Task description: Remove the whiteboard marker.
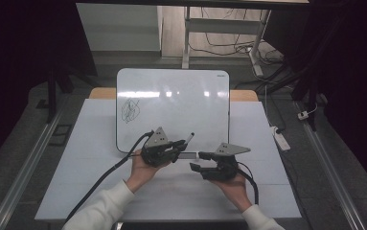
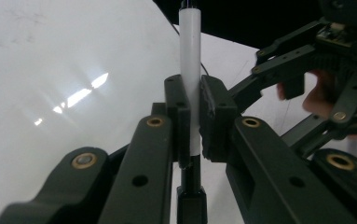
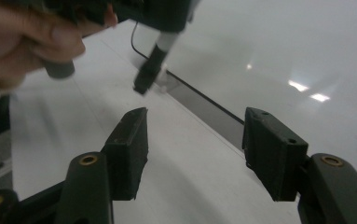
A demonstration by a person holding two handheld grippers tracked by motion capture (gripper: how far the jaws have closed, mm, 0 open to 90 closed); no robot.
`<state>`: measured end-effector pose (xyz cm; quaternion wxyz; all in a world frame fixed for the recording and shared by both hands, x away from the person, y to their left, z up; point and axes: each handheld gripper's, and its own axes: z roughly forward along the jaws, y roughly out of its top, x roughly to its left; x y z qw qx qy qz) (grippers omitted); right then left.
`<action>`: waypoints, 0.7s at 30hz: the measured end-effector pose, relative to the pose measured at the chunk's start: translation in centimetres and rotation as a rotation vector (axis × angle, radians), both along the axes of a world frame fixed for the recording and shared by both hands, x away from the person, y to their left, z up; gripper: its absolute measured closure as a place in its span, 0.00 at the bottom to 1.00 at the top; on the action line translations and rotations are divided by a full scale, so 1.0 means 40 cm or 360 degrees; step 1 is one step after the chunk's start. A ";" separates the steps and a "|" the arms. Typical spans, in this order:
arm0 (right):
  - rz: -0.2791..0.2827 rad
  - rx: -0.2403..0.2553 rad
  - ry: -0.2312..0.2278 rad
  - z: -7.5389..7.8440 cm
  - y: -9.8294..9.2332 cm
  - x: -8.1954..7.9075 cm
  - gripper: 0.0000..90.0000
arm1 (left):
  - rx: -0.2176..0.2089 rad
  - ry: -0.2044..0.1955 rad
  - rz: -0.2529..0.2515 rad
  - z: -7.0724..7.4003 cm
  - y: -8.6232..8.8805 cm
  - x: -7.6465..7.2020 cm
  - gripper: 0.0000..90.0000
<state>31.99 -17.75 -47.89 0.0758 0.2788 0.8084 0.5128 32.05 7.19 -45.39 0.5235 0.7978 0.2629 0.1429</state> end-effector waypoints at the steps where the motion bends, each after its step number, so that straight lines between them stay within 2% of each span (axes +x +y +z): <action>1: 0.0001 0.0015 0.0017 0.000 0.009 0.002 0.46 | 0.0001 -0.0003 -0.0003 -0.001 -0.003 -0.002 0.91; 5: 0.0010 0.0048 0.0067 0.002 0.040 0.011 0.47 | -0.0002 -0.0010 -0.0008 -0.006 -0.014 -0.008 0.91; 8: 0.0008 0.0054 0.0078 0.003 0.054 0.013 0.48 | -0.0002 -0.0012 -0.0010 -0.006 -0.016 -0.011 0.91; 12: 0.0001 0.0066 0.0119 0.006 0.074 0.019 0.53 | 0.0002 -0.0021 -0.0012 -0.008 -0.021 -0.015 0.91; 15: -0.0001 0.0093 0.0186 0.004 0.086 0.028 0.64 | 0.0019 -0.0036 -0.0013 -0.011 -0.027 -0.019 0.91; 16: -0.0001 0.0093 0.0186 0.004 0.086 0.028 0.64 | 0.0019 -0.0036 -0.0013 -0.011 -0.027 -0.019 0.91; 17: 0.0009 0.0120 0.0232 0.002 0.087 0.034 0.72 | 0.0026 -0.0036 -0.0014 -0.014 -0.030 -0.020 0.91; 21: 0.0006 0.0104 0.0270 0.000 0.093 0.038 0.82 | 0.0034 -0.0038 -0.0011 -0.018 -0.037 -0.023 0.91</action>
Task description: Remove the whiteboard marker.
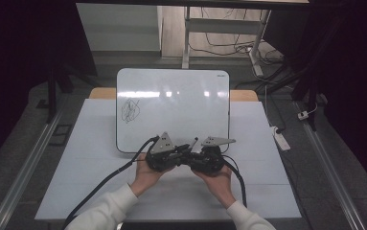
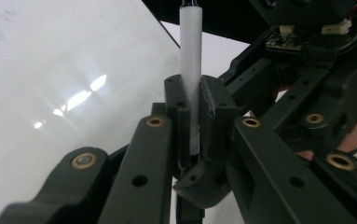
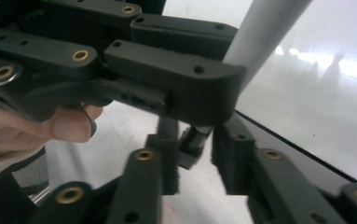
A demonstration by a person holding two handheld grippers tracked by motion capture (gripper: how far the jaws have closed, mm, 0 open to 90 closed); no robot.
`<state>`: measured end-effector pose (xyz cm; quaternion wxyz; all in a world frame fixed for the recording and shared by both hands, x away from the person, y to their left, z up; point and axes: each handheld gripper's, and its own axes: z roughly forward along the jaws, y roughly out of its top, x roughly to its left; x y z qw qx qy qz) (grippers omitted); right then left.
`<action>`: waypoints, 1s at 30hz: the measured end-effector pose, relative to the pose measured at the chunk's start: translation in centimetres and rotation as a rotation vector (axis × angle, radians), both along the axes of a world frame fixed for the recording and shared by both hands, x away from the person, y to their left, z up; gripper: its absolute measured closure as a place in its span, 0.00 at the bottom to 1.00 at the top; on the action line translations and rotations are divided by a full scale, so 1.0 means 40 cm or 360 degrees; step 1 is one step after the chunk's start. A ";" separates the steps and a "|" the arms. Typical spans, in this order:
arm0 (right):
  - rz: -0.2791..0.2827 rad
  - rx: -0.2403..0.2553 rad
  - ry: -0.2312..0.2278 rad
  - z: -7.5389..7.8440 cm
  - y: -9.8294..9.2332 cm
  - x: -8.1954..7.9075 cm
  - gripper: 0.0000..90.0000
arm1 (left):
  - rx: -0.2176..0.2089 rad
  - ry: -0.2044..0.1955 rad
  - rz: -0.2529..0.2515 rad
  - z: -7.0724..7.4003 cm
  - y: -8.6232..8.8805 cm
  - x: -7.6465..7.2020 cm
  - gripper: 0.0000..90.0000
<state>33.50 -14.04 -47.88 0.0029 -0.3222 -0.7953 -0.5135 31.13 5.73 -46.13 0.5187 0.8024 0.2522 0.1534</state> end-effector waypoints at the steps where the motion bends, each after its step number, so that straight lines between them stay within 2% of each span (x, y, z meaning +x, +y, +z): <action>1: -0.0012 -0.0012 0.0011 -0.001 0.001 0.001 0.82 | 0.0009 -0.0001 0.0001 0.000 0.000 0.000 0.91; 3: -0.0016 -0.0016 0.0026 -0.002 0.002 0.003 0.84 | 0.0008 0.0002 0.0002 -0.001 -0.001 -0.001 0.91; 8: -0.0036 -0.0086 0.0077 -0.004 0.005 0.009 0.85 | 0.0030 0.0012 -0.0003 -0.009 -0.008 -0.001 0.90; 13: -0.0035 -0.0115 0.0076 -0.009 0.005 0.011 0.86 | 0.0014 0.0032 -0.0026 -0.010 -0.007 0.001 0.87; 14: -0.0035 -0.0110 0.0070 -0.010 0.005 0.011 0.86 | -0.0008 0.0033 -0.0028 -0.005 -0.002 0.002 0.82; 17: -0.0029 -0.0111 0.0061 -0.014 0.002 0.012 0.86 | 0.0007 0.0054 -0.0018 0.008 0.019 0.004 0.64; 20: -0.0036 -0.0097 0.0033 -0.014 -0.007 0.017 0.86 | 0.0033 0.0054 -0.0004 0.017 0.041 -0.002 0.56; 21: -0.0032 -0.0083 0.0023 -0.013 -0.011 0.019 0.86 | 0.0036 0.0057 0.0007 0.020 0.055 -0.007 0.54; 22: -0.0030 -0.0066 0.0018 -0.012 -0.016 0.021 0.86 | 0.0009 0.0081 0.0030 0.020 0.093 -0.021 0.52; 23: -0.0031 -0.0056 0.0010 -0.009 -0.020 0.023 0.86 | 0.0009 0.0081 0.0030 0.020 0.093 -0.021 0.51; 25: -0.0032 -0.0026 -0.0011 -0.004 -0.029 0.025 0.86 | -0.0025 0.0125 0.0077 0.011 0.145 -0.035 0.50; 26: -0.0037 -0.0016 -0.0023 0.000 -0.032 0.026 0.86 | -0.0001 0.0166 0.0145 -0.001 0.197 -0.053 0.48; 30: -0.0033 0.0042 -0.0065 0.013 -0.044 0.029 0.86 | 0.0041 0.0217 0.0251 -0.025 0.285 -0.101 0.46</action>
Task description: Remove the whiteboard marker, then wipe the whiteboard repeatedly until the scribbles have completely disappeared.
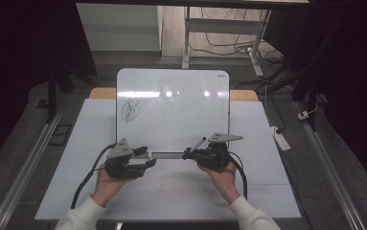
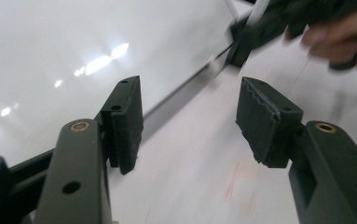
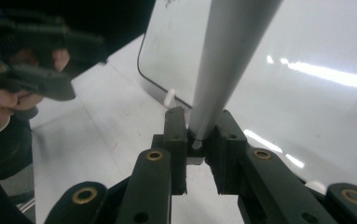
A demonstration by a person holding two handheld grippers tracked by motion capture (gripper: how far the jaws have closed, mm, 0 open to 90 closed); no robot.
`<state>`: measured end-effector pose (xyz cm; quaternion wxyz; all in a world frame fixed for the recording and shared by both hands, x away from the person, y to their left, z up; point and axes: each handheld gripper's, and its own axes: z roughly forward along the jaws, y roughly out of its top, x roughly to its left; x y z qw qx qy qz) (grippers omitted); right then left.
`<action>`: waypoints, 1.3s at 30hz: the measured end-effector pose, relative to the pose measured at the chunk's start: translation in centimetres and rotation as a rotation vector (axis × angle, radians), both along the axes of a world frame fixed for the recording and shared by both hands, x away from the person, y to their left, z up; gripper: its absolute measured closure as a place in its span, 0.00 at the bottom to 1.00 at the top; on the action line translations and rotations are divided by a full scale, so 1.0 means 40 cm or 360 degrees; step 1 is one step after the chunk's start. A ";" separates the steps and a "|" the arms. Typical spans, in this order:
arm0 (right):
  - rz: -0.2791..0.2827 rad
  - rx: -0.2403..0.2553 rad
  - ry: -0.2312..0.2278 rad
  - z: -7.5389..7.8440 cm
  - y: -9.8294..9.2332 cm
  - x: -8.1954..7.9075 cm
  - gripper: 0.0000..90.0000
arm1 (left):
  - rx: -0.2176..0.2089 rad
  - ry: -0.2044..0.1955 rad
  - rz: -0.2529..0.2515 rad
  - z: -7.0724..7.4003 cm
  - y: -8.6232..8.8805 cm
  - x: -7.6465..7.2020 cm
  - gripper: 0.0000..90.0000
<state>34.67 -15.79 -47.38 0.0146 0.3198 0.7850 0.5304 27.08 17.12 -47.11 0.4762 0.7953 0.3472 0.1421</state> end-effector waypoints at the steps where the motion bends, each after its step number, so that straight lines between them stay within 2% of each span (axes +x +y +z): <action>1: 0.0003 0.0001 -0.0011 0.003 -0.001 0.001 0.86 | 0.0021 0.0005 0.0017 -0.004 0.016 -0.011 0.45; 4: 0.0019 0.0016 -0.0062 0.014 -0.002 0.003 0.86 | 0.0046 0.0047 0.0048 -0.018 0.058 -0.040 0.43; 5: 0.0019 0.0016 -0.0062 0.014 -0.002 0.003 0.86 | 0.0046 0.0047 0.0048 -0.018 0.058 -0.040 0.42; 8: 0.0033 0.0027 -0.0147 0.029 0.000 0.001 0.86 | 0.0031 0.0115 0.0108 -0.044 0.110 -0.065 0.40; 9: 0.0033 0.0027 -0.0147 0.029 0.000 0.001 0.86 | 0.0031 0.0115 0.0108 -0.044 0.110 -0.065 0.39; 10: 0.0038 0.0032 -0.0182 0.036 0.003 0.001 0.86 | 0.0027 0.0149 0.0131 -0.057 0.127 -0.073 0.38; 14: 0.0055 0.0046 -0.0242 0.043 0.013 0.001 0.86 | 0.0030 0.0170 0.0155 -0.070 0.135 -0.076 0.36; 19: 0.0073 0.0042 -0.0294 0.046 0.030 0.004 0.86 | 0.0040 0.0155 0.0165 -0.077 0.122 -0.072 0.36; 22: 0.0076 0.0066 -0.0303 0.051 0.044 0.018 0.86 | 0.0088 0.0138 0.0166 -0.082 0.112 -0.074 0.36; 28: 0.0080 0.0065 -0.0333 0.075 0.084 0.057 0.86 | 0.0088 0.0139 0.0174 -0.086 0.120 -0.075 0.35; 32: 0.0094 0.0056 -0.0393 0.125 0.145 0.101 0.86 | 0.0083 0.0118 0.0176 -0.089 0.121 -0.072 0.35; 33: 0.0094 0.0056 -0.0393 0.125 0.145 0.101 0.86 | 0.0083 0.0118 0.0176 -0.089 0.121 -0.072 0.35; 34: 0.0090 0.0049 -0.0419 0.145 0.167 0.116 0.86 | 0.0082 0.0112 0.0173 -0.090 0.121 -0.072 0.35; 39: 0.0088 0.0037 -0.0442 0.175 0.213 0.145 0.86 | 0.0061 0.0082 0.0177 -0.089 0.124 -0.076 0.35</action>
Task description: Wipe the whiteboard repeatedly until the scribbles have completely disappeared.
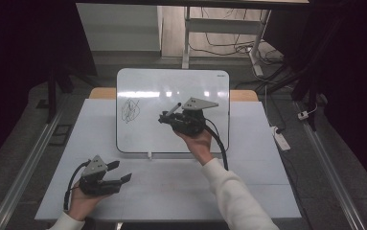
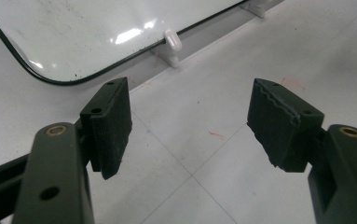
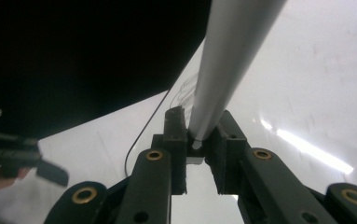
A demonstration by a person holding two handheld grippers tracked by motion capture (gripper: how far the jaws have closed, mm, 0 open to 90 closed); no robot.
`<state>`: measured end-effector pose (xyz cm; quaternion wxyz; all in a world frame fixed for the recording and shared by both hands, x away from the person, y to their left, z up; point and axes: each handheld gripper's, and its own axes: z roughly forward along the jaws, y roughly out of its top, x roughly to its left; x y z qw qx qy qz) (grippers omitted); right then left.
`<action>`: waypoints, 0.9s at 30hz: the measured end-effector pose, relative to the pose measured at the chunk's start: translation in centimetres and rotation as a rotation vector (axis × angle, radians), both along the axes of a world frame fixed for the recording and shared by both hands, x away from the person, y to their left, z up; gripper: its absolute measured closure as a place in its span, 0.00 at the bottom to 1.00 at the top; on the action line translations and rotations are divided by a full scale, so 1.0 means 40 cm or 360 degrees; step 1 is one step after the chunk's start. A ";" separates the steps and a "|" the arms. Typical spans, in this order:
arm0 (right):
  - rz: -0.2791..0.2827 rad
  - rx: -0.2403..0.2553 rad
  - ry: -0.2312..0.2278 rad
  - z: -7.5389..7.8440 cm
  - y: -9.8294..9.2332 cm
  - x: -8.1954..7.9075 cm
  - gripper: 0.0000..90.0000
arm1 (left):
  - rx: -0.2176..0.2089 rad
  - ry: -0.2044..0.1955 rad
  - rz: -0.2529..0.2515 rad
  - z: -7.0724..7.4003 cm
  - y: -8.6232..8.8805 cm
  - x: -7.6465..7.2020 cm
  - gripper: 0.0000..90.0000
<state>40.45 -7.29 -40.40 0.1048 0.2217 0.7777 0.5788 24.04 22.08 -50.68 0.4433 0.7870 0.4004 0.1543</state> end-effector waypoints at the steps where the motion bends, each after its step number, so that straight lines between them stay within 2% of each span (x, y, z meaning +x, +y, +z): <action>1: -0.0001 -0.0006 -0.0003 0.005 0.011 0.008 0.86 | -0.0010 -0.0002 0.0002 0.001 0.003 0.000 0.35; 3: -0.0022 -0.0026 0.0004 0.016 0.039 0.031 0.86 | -0.0026 -0.0002 0.0006 0.002 0.008 0.000 0.35; 10: -0.0066 -0.0037 0.0010 0.022 0.082 0.078 0.86 | -0.0058 0.0004 0.0014 0.001 0.017 0.002 0.35; 14: -0.0068 -0.0050 -0.0005 0.014 0.114 0.108 0.86 | -0.0064 -0.0002 0.0018 0.001 0.021 0.001 0.35; 15: -0.0059 -0.0069 -0.0010 0.006 0.135 0.125 0.86 | -0.0064 -0.0001 0.0020 0.000 0.022 0.001 0.35; 18: -0.0055 -0.0090 -0.0013 -0.003 0.157 0.140 0.86 | -0.0066 0.0013 0.0020 -0.004 0.024 0.004 0.35; 19: -0.0058 -0.0103 -0.0037 -0.009 0.178 0.152 0.86 | -0.0068 0.0018 0.0019 -0.005 0.024 0.005 0.35; 21: -0.0070 -0.0104 -0.0053 -0.010 0.186 0.159 0.86 | -0.0064 0.0022 0.0019 -0.007 0.023 0.006 0.35; 23: -0.0121 -0.0083 -0.0093 -0.014 0.202 0.182 0.86 | -0.0057 0.0026 0.0010 -0.009 0.020 0.006 0.35; 27: -0.0144 -0.0049 -0.0087 -0.027 0.208 0.206 0.86 | -0.0057 0.0027 0.0006 -0.010 0.019 0.006 0.35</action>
